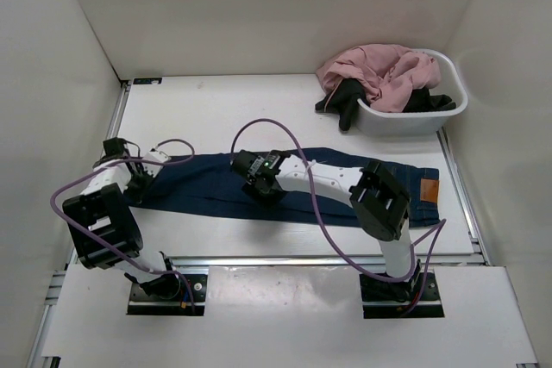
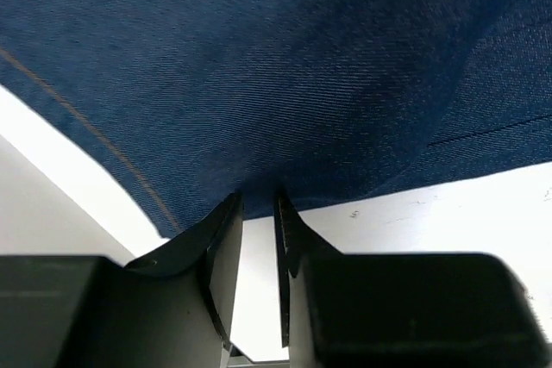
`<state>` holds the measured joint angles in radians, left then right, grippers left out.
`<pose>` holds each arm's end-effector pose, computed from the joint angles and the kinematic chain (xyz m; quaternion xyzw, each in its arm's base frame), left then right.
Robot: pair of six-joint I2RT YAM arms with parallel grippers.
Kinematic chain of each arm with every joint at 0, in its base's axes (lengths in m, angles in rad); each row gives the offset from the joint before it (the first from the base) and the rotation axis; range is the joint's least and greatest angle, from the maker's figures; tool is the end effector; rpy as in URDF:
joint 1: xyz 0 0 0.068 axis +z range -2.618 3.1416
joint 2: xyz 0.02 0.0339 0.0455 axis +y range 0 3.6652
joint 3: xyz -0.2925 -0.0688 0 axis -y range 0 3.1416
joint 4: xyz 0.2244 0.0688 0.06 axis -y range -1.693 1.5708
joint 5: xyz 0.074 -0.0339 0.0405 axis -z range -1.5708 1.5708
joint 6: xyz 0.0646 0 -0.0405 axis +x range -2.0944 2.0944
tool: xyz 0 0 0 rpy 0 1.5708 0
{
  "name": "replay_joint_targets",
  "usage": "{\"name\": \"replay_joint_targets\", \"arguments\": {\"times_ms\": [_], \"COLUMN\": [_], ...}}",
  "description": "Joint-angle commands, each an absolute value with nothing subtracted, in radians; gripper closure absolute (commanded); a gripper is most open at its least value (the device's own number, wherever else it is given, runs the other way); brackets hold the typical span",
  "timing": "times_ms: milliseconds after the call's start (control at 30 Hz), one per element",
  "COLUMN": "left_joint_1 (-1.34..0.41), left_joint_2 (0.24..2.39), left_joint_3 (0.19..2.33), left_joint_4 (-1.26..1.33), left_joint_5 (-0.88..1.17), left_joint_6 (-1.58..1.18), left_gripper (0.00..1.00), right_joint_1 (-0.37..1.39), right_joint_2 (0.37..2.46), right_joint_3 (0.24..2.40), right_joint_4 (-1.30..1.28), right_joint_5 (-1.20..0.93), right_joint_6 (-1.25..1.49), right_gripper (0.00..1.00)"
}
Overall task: Fold and stack the trousers
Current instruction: Fold the trousers
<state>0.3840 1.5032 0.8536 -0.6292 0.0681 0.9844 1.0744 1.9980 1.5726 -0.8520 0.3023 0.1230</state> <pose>0.2382 0.0915 0.1848 0.2971 0.9431 0.0658 0.1340 0.2120 0.3510 0.2119 -0.4283 0.8795 -0.0416 0.2033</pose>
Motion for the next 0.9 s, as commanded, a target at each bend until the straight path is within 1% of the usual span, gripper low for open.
{"name": "replay_joint_targets", "arguments": {"times_ms": [0,33,167,267,333,367,400,433,500,533,600,667,700,800,833,867], "left_joint_1": [0.382,0.382,0.382,0.373,0.373,0.373,0.373,0.373,0.364,0.364,0.364,0.364,0.364,0.364,0.364,0.364], "left_joint_2": [1.496,1.483,1.463,1.482,1.482,1.494,1.506,1.515,1.548,1.548,1.548,1.537,1.537,1.528,1.528,1.528], "left_joint_3": [0.827,0.827,0.827,0.827,0.827,0.827,0.827,0.827,0.836,0.836,0.836,0.836,0.836,0.845,0.845,0.845], "left_joint_4": [-0.623,-0.623,-0.623,-0.623,-0.614,-0.614,-0.603,-0.603,-0.603,-0.603,-0.603,-0.603,-0.603,-0.603,-0.603,-0.603], "left_joint_5": [0.094,0.094,0.112,0.095,0.084,0.084,0.084,0.084,0.075,0.063,0.063,0.063,0.063,0.054,0.054,0.045], "left_joint_6": [0.976,0.976,0.976,0.976,0.976,0.976,0.962,0.962,0.948,0.937,0.937,0.937,0.937,0.946,0.946,0.956], "left_gripper": [0.66,0.61,0.51,0.49,0.53,0.58,0.62,0.73,0.84,0.86,0.86,0.86,0.86,0.86,0.86,0.86], "right_joint_1": [1.074,1.083,1.083,1.083,1.083,1.083,1.083,1.083,1.083,1.083,1.083,1.083,1.083,1.083,1.083,1.083], "right_joint_2": [2.016,2.025,2.052,2.066,2.066,2.066,2.066,2.066,2.066,2.066,2.066,2.066,2.075,2.085,2.085,2.076], "right_joint_3": [1.554,1.542,1.542,1.529,1.505,1.505,1.496,1.496,1.486,1.477,1.477,1.477,1.489,1.499,1.499,1.499], "right_joint_4": [-0.795,-0.782,-0.782,-0.770,-0.761,-0.761,-0.761,-0.761,-0.752,-0.752,-0.752,-0.752,-0.752,-0.764,-0.764,-0.764], "right_joint_5": [0.307,0.324,0.373,0.393,0.414,0.414,0.414,0.414,0.435,0.451,0.486,0.541,0.561,0.587,0.588,0.588], "right_joint_6": [0.132,0.132,0.141,0.141,0.141,0.141,0.141,0.141,0.150,0.150,0.160,0.160,0.160,0.160,0.160,0.160], "right_gripper": [0.42,0.41,0.41,0.41,0.41,0.41,0.41,0.41,0.41,0.41,0.47,0.51,0.58,0.68,0.74,0.74]}}
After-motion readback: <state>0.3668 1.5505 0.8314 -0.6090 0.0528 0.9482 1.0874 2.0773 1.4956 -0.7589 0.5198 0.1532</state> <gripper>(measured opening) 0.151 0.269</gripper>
